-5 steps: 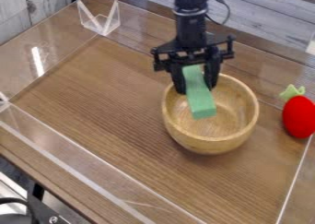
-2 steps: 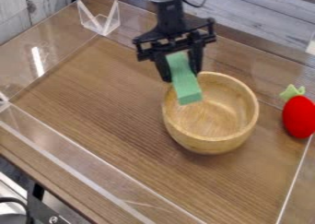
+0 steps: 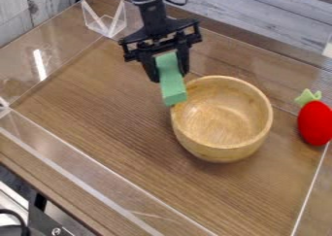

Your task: Remove the green block from the brown bowl and put it on the table

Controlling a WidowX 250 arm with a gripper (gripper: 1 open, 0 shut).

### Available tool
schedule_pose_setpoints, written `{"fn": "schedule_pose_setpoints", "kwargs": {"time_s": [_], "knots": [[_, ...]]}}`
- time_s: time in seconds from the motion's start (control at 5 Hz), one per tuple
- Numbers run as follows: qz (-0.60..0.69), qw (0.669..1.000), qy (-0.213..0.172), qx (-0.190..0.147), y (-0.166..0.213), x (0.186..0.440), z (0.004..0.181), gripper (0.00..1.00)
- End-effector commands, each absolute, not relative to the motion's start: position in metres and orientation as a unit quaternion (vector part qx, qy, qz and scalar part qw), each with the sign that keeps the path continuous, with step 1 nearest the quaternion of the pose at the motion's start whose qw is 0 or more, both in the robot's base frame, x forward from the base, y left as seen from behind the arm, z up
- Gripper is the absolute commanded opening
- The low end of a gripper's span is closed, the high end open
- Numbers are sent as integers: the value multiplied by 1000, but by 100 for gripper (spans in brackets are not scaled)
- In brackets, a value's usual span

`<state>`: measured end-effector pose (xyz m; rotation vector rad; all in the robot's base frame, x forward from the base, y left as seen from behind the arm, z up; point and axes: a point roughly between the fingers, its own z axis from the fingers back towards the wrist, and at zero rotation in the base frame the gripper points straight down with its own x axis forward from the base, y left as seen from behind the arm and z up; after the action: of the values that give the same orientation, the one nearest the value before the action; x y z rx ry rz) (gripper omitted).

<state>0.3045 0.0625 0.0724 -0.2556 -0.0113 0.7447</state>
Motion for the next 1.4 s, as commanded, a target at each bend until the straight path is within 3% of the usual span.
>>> {"fn": "schedule_pose_setpoints", "kwargs": {"time_s": [0.0, 0.4, 0.6, 1.0, 1.2], "knots": [[371, 919, -42, -126, 79, 305, 89, 0], [384, 913, -51, -125, 103, 290, 81, 0], [378, 916, -58, -119, 120, 285, 69, 0], [298, 946, -59, -116, 121, 289, 44, 0], [295, 947, -61, -114, 124, 279, 41, 0]]}}
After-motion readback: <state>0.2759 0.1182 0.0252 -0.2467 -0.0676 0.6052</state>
